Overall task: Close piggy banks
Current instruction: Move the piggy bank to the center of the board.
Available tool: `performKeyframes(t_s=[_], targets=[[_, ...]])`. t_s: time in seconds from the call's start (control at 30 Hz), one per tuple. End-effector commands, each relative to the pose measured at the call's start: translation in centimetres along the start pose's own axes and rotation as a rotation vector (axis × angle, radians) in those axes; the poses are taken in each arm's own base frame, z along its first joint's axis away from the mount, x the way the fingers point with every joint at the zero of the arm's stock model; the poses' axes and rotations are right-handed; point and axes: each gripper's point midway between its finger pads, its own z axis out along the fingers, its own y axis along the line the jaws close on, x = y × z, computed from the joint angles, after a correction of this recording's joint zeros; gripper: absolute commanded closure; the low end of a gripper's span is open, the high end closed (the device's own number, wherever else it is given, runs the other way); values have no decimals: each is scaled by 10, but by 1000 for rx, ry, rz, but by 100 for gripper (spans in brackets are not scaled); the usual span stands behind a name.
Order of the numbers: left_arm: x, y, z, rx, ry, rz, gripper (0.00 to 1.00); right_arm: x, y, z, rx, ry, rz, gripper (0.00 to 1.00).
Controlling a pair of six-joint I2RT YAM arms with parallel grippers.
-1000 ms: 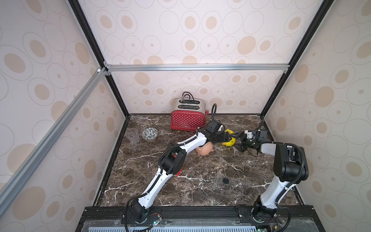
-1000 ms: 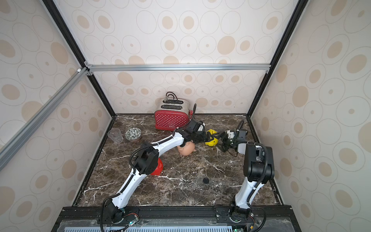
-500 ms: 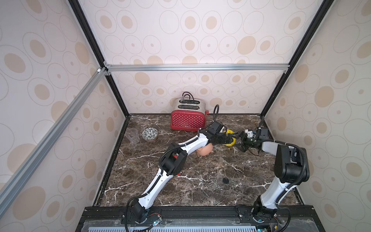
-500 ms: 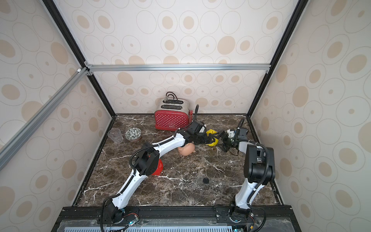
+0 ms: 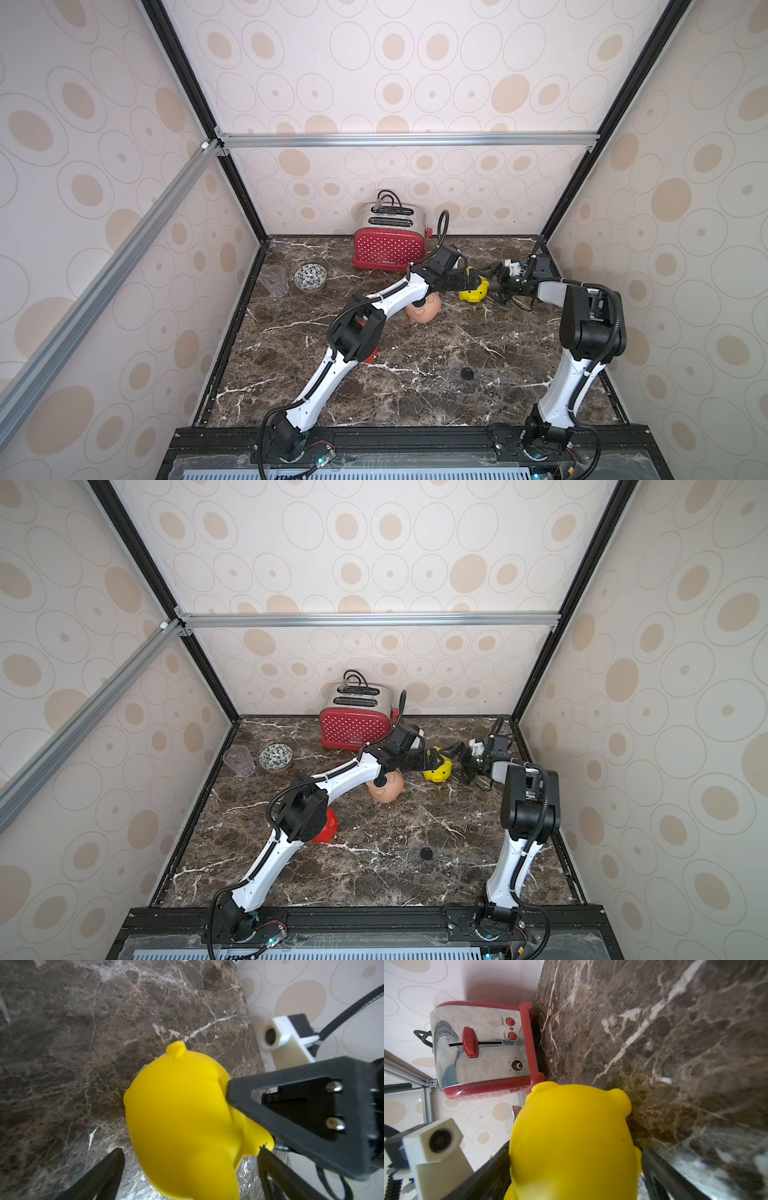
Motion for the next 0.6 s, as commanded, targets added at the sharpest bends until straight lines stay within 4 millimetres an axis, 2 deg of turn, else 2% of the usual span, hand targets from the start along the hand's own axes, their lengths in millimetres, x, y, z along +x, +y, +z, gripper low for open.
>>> performKeyframes(t_s=[0.0,0.23,0.4,0.57], targets=[[-20,-5,3,46,-49,-15,1,-5,6,7,-36,11,-17,0],[-21,-8,14,95,-42,-29,1,-4,8,18,-90,31,3,0],[-17,-3,18,88,-32,-34,5,1,10,15,-111,32,18,2],[-12,-13,14,118,-13,-21,11,12,14,8,-127,36,34,4]])
